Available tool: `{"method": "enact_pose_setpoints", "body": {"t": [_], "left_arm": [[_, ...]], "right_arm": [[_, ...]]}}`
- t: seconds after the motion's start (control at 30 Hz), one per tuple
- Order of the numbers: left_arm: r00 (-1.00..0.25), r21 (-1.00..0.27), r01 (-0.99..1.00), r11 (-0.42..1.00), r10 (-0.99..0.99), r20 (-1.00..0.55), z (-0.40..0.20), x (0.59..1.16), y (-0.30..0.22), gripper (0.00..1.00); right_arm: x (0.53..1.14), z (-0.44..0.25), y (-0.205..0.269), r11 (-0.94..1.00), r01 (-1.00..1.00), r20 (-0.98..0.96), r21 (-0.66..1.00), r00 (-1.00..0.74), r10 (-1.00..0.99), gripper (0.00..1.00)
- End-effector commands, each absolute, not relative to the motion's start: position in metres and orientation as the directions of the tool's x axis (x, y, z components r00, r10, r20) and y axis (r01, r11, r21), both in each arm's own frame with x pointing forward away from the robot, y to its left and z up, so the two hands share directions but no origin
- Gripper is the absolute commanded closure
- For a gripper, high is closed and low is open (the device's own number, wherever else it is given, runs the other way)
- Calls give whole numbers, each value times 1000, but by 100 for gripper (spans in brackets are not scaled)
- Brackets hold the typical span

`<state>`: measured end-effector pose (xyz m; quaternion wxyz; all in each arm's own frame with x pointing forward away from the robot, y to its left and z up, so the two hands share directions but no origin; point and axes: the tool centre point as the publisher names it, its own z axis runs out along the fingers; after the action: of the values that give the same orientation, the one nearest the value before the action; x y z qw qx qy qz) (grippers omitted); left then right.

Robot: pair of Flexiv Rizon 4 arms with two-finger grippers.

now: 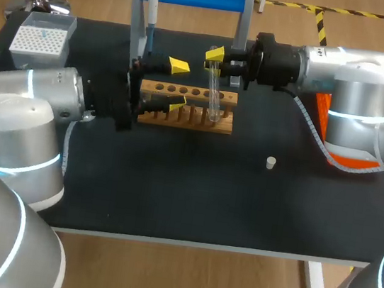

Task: Invert the test tube, pick up the pipette, mount the tip to pipette, aspirate from beaker and dispense into the tube, eject the tip, return the pipette, and cap with the stopper.

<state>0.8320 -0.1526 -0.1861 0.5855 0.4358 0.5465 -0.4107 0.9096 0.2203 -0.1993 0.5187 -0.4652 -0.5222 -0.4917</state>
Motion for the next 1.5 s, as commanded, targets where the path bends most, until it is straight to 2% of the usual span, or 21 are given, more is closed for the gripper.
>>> {"method": "enact_pose_setpoints", "body": {"t": [0.03, 0.23, 0.7, 0.87, 0.93, 1.1, 1.17, 1.5], "left_arm": [[73, 75, 969, 235, 17, -997, -183, 835, -161, 0], [86, 90, 984, 155, 35, -996, -183, 830, -178, 0], [72, 74, 992, 107, 30, -997, -186, 818, -204, 0], [65, 68, 994, 81, 34, -997, -186, 813, -212, 8], [61, 64, 995, 75, 41, -997, -187, 812, -215, 18], [52, 55, 997, 56, 49, -997, -189, 808, -222, 22], [49, 51, 997, 50, 51, -998, -189, 807, -225, 27], [45, 46, 999, 17, 56, -997, -191, 804, -234, 33]], "right_arm": [[910, -199, 220, 84, 996, 999, 31, -30, -23, 100], [910, -199, 220, 84, 996, 999, 31, -30, -23, 100], [910, -199, 220, 84, 996, 999, 31, -30, -23, 100], [910, -199, 220, 84, 996, 999, 31, -30, -23, 100], [910, -199, 220, 84, 996, 999, 31, -30, -23, 100], [910, -199, 220, 84, 996, 999, 31, -30, -23, 100], [910, -199, 220, 84, 996, 999, 31, -30, -23, 100], [910, -199, 220, 84, 996, 999, 31, -30, -23, 100]]}}
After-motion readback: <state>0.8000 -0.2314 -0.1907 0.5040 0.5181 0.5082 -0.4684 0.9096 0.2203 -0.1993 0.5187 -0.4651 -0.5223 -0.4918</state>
